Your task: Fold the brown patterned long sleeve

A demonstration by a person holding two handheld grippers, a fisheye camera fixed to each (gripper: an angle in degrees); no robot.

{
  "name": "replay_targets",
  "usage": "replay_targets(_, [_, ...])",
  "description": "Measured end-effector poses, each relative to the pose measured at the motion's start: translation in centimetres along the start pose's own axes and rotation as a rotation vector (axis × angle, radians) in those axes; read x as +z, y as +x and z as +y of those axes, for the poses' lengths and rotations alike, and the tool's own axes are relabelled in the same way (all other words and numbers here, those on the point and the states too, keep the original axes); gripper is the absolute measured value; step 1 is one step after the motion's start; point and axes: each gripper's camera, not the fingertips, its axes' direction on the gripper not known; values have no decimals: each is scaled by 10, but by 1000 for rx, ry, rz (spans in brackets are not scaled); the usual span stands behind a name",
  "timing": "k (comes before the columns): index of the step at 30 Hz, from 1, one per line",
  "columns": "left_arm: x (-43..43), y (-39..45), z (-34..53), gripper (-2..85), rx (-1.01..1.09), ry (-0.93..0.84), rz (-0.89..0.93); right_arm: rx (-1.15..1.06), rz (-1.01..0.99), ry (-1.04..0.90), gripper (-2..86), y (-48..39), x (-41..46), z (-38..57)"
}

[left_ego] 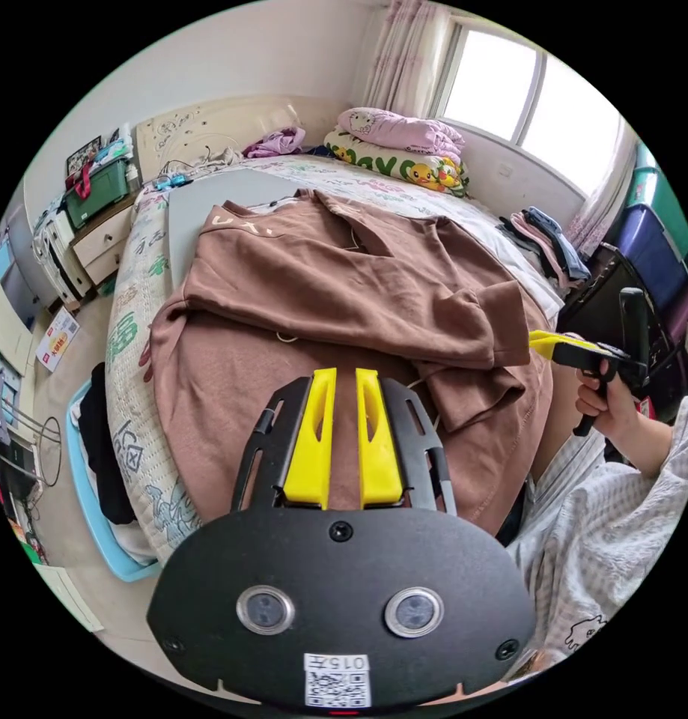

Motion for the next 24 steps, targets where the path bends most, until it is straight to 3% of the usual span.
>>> replay_targets(4, [-7, -38, 10, 54, -68, 24, 80, 24, -9, -22, 132, 21, -10, -34])
replay_targets(8, [-12, -69, 20, 57, -117, 49, 149, 83, -242, -173, 113, 31, 17, -66])
replay_targets(11, [-19, -91, 30, 59, -146, 81, 195, 71, -310, -122, 22, 10, 15, -84])
replay_targets(17, [-30, -133, 48, 59, -201, 134, 255, -48, -468, 51, 4, -60, -23, -140])
replay_targets(24, [-43, -175, 66, 63, -241, 155, 261, 100, -290, -59, 5, -22, -23, -99])
